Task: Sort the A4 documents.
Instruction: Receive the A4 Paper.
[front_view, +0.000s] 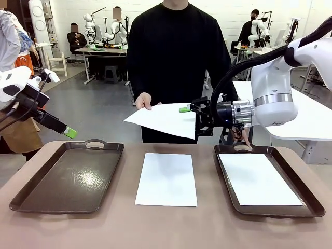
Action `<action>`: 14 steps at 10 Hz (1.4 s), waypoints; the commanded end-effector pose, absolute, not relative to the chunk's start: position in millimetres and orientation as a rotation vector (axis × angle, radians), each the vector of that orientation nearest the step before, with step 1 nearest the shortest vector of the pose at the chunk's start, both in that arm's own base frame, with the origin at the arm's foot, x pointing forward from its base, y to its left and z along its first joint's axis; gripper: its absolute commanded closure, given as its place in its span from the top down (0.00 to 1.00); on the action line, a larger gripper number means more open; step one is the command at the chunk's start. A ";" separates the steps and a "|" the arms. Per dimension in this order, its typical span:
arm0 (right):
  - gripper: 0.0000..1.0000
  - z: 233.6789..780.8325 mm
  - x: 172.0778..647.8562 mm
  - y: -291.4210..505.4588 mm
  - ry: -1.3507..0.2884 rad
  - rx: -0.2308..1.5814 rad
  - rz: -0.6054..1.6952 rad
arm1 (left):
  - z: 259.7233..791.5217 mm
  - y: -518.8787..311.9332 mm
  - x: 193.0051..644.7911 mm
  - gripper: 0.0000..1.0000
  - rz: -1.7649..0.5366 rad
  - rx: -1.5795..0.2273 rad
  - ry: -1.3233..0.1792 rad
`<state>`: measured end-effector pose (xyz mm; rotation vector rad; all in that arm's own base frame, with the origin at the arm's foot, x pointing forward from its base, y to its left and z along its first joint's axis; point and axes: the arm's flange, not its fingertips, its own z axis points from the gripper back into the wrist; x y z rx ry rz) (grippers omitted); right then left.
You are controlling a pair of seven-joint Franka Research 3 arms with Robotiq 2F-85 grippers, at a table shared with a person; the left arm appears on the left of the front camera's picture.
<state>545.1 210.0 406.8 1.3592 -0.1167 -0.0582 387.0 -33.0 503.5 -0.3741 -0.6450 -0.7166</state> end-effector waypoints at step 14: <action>0.00 406.1 543.8 213.7 -0.016 1.362 0.003 | 501.1 -29.8 387.7 1.00 -0.729 -0.387 -0.656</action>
